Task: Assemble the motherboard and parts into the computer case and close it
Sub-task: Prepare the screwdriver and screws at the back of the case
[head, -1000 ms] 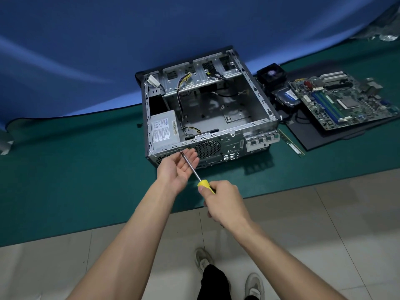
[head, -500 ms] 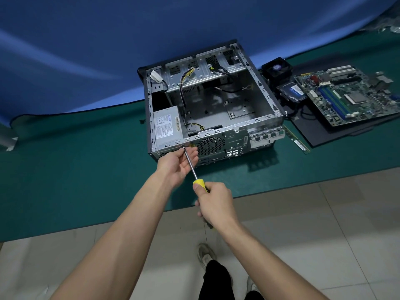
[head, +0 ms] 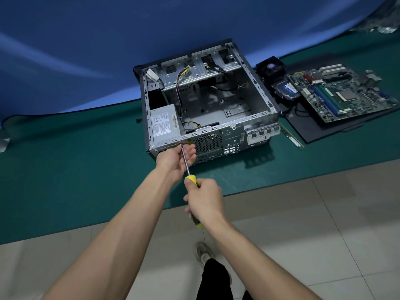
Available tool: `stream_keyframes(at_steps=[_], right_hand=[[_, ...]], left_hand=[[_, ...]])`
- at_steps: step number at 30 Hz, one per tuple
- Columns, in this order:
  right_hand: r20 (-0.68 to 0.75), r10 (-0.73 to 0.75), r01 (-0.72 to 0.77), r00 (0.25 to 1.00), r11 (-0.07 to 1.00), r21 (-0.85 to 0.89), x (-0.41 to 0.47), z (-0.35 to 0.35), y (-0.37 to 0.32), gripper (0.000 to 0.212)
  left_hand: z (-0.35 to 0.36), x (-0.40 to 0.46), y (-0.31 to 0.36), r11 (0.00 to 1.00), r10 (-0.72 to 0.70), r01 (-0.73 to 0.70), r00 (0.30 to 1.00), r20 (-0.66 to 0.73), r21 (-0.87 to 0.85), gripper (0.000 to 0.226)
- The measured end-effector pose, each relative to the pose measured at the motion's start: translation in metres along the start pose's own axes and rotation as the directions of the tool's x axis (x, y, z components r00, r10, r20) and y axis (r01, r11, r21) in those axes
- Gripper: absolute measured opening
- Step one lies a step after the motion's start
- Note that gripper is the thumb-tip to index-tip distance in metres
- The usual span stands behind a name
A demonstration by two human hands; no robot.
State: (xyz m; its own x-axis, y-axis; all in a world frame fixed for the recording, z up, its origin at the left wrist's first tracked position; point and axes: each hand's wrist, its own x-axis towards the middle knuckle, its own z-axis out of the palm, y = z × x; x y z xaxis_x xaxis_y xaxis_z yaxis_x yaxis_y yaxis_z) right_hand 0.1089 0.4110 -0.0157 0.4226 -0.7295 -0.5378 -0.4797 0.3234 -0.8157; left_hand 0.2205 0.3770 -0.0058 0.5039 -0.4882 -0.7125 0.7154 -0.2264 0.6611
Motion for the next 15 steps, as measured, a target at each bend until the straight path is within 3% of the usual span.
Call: stream_keyframes(at_steps=[2, 4, 6, 7, 8, 10, 13, 15], right_hand=[[0.126, 0.122, -0.155, 0.985, 0.940, 0.305, 0.000, 0.000, -0.003, 0.032], [0.352, 0.194, -0.381, 0.916, 0.701, 0.603, -0.001, -0.003, -0.003, 0.029], [0.549, 0.147, -0.550, 0.823, 0.449, 0.704, -0.002, -0.007, -0.001, 0.034], [0.592, 0.116, -0.582, 0.798, 0.402, 0.706, -0.002, -0.009, 0.002, 0.037], [0.603, 0.108, -0.587, 0.791, 0.415, 0.695, -0.001, -0.010, 0.005, 0.040], [0.561, 0.151, -0.540, 0.814, 0.552, 0.635, -0.004, -0.009, 0.008, 0.043], [0.356, 0.205, -0.373, 0.912, 0.776, 0.508, -0.005, -0.001, 0.011, 0.030], [0.277, 0.219, -0.333, 0.936, 0.805, 0.491, -0.003, 0.001, 0.013, 0.025]], left_hand=[[-0.002, -0.003, 0.002, 0.996, -0.033, 0.031, 0.999, 0.024, 0.089, 0.030], [-0.007, -0.008, 0.004, 0.972, -0.087, 0.071, 0.994, 0.062, 0.223, 0.033], [-0.010, -0.014, 0.005, 0.941, -0.117, 0.083, 0.989, 0.086, 0.328, 0.033], [-0.011, -0.015, 0.005, 0.934, -0.112, 0.076, 0.990, 0.085, 0.349, 0.031], [-0.011, -0.015, 0.004, 0.934, -0.098, 0.065, 0.992, 0.076, 0.351, 0.029], [-0.012, -0.013, 0.002, 0.941, -0.061, 0.042, 0.997, 0.046, 0.336, 0.025], [-0.011, -0.010, -0.002, 0.946, -0.013, 0.016, 1.000, -0.010, 0.323, 0.019], [-0.011, -0.010, -0.005, 0.945, 0.022, -0.008, 0.999, -0.039, 0.326, 0.018]])
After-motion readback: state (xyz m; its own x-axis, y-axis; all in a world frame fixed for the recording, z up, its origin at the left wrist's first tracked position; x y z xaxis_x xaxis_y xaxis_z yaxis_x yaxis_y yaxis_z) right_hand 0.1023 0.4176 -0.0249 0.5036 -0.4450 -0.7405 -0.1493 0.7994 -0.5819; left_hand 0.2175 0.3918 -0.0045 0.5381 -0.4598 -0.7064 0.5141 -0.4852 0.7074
